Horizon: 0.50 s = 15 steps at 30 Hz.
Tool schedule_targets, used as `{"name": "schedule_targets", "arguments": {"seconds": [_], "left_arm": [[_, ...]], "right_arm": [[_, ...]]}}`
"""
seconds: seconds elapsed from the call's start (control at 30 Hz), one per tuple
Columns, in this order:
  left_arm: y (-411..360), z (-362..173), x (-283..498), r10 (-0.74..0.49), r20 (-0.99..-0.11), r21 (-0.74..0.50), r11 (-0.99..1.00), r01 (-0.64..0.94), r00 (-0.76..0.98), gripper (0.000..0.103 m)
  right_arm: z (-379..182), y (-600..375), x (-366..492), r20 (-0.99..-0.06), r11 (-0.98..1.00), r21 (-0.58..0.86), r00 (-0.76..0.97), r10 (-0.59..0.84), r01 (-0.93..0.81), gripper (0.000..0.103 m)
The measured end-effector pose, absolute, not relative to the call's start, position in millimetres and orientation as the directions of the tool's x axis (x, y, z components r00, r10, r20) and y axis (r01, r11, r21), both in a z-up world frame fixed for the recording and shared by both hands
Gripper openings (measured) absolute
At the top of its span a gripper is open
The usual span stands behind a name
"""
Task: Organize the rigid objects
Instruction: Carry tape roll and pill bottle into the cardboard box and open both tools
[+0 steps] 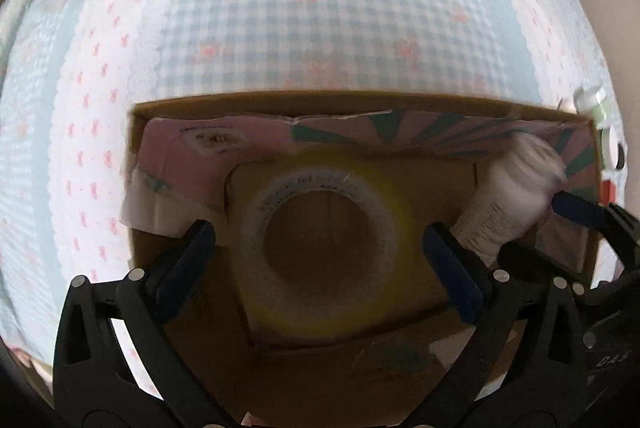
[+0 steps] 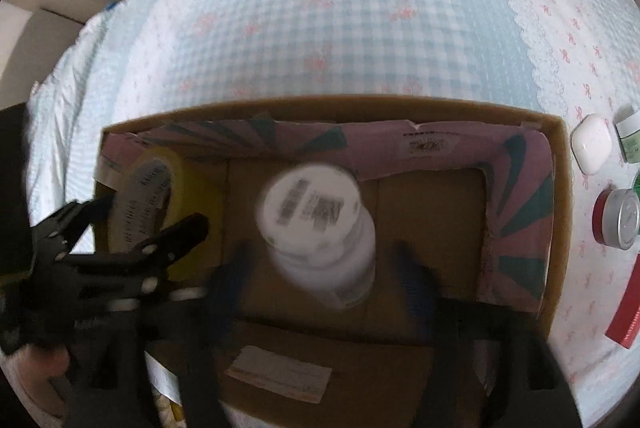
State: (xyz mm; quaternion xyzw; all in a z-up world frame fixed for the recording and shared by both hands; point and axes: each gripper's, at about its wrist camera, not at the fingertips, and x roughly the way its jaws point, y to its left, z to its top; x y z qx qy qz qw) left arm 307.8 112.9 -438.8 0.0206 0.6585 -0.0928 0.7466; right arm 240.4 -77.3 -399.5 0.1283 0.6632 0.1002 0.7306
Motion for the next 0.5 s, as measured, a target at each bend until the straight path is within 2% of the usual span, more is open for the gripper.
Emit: {"name": "schedule_targets", "arguments": {"seconds": [0.33, 0.5], "left_arm": [[109, -420, 302, -0.123, -0.982, -0.093, 0.975, 0.202, 0.142, 0.103], [113, -403, 289, -0.117, -0.978, -0.077, 0.972, 0.223, 0.172, 0.103]], "right_arm": [[-381, -88, 232, -0.941, 0.957, 0.291, 0.190, 0.282, 0.019, 0.103], [-376, -81, 225, -0.951, 0.964, 0.267, 0.161, 0.263, 0.000, 0.103]]}}
